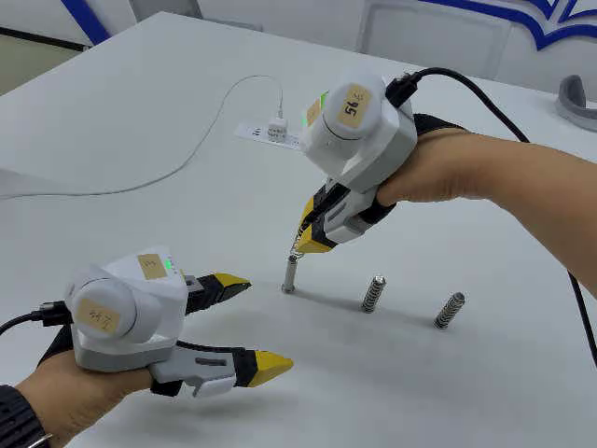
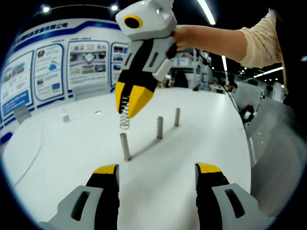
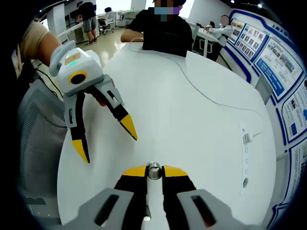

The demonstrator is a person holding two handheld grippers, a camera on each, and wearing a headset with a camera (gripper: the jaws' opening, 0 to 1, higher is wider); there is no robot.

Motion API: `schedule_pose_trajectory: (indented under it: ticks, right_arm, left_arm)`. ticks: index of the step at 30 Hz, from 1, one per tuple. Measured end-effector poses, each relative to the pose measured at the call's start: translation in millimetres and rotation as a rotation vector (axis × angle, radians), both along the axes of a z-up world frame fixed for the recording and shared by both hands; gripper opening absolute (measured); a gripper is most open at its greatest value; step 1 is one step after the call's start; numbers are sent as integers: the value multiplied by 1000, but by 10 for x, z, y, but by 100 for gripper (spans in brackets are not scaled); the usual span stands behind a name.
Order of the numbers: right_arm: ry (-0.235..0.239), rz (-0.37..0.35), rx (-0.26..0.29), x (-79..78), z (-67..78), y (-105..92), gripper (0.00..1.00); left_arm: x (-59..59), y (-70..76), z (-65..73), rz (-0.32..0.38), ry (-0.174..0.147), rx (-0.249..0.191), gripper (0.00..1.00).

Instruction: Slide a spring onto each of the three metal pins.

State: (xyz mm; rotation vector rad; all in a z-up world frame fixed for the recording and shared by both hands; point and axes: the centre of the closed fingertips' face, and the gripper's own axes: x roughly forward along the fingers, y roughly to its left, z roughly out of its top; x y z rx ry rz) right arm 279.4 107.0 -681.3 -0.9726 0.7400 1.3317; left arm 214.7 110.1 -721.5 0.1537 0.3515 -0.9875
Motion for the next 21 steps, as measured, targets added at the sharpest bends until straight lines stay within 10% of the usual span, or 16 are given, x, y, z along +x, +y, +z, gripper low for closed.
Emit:
schedule_pose_trajectory:
  ticks: [21]
  right_arm:
    - [33, -2, -34, -7, -166, 50, 13]
  left_arm:
    - [17, 42, -45, 7, 7, -4, 61]
